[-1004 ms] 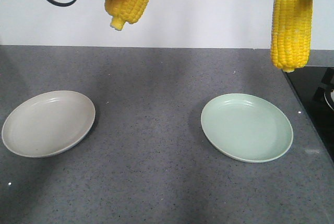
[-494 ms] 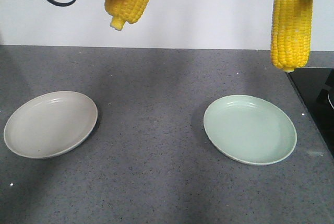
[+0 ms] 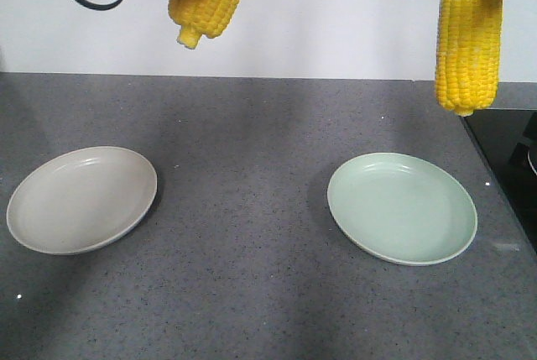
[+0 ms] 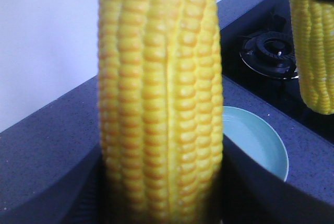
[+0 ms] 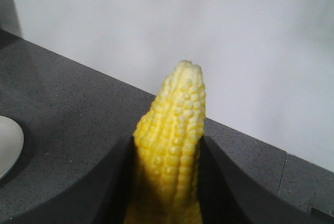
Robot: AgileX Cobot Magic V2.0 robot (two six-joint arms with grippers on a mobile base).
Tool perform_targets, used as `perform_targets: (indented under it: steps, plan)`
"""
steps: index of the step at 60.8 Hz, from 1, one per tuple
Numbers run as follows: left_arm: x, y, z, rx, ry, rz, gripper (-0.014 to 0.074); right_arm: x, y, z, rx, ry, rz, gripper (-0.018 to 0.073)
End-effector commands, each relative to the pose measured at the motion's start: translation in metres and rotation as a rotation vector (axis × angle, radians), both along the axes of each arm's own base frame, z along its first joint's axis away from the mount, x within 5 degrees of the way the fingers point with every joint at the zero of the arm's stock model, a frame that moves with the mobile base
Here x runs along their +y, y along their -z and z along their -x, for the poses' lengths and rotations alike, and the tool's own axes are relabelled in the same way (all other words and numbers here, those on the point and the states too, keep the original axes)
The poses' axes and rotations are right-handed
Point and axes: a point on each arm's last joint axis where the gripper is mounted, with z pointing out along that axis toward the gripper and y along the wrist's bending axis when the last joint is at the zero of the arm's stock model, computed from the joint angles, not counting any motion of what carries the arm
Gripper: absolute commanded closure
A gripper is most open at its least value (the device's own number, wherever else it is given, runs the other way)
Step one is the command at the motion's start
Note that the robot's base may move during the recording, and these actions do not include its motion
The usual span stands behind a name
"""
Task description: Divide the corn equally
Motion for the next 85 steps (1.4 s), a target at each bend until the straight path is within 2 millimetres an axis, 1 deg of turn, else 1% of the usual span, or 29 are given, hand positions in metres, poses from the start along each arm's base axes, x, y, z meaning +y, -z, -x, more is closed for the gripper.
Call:
perform_targets:
  steps: [1, 85]
  plan:
    - [0.0067, -0.0269, 0.0131, -0.096, -0.011, 0.095, 0.0603, -0.0022, -0.0223, 0.0109, -0.119, 0.018, -0.032, 0.0564]
    - [0.0067, -0.0269, 0.0131, -0.096, -0.011, 0.095, 0.0603, -0.0022, -0.0223, 0.0109, -0.119, 0.018, -0.032, 0.0564]
